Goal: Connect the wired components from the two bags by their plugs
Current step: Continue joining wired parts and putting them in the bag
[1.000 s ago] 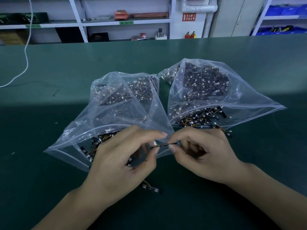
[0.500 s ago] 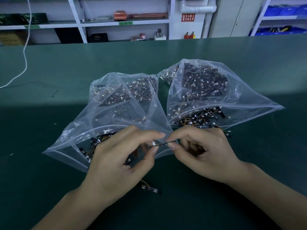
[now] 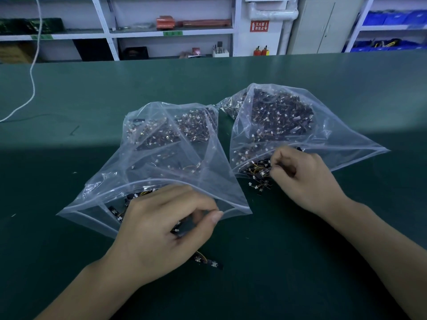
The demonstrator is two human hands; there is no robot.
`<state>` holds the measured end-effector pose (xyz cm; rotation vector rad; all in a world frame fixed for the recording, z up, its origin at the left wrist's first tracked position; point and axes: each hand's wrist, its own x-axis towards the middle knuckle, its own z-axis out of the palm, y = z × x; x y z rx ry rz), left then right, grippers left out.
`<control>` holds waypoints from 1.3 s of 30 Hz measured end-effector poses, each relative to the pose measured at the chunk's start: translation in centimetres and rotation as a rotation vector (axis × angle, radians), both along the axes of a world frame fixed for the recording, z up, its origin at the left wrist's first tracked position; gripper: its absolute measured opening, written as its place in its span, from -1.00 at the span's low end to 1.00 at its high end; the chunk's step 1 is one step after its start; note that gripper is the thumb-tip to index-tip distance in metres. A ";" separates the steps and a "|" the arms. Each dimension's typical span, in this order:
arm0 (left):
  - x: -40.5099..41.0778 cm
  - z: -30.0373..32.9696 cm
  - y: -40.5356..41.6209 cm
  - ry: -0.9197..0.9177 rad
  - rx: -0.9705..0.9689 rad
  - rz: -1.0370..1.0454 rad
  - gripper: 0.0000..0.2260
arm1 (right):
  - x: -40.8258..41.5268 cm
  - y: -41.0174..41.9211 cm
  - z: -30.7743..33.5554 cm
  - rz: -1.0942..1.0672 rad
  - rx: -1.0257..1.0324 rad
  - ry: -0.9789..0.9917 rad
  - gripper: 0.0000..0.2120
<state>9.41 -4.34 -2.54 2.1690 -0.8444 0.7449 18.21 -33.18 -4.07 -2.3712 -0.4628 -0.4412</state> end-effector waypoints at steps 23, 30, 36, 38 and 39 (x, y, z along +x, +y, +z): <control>0.1 1.5 2.5 0.543 0.324 -0.105 -0.74 | 0.3 -0.3 -0.1 -0.220 -0.070 -0.156 -0.80; 0.3 2.1 3.1 0.893 0.465 -0.009 -0.73 | -0.7 1.0 0.0 -0.090 0.006 -0.232 -0.76; 0.2 1.8 2.8 0.924 0.385 -0.047 -0.78 | -1.4 1.9 -0.2 0.041 0.095 -0.307 -0.79; 0.2 1.6 2.7 0.901 0.299 -0.086 -0.77 | -1.7 2.2 0.0 0.082 0.145 -0.343 -0.83; 0.2 1.5 2.7 0.887 0.234 -0.115 -0.76 | -2.0 2.4 0.2 0.105 0.169 -0.362 -0.84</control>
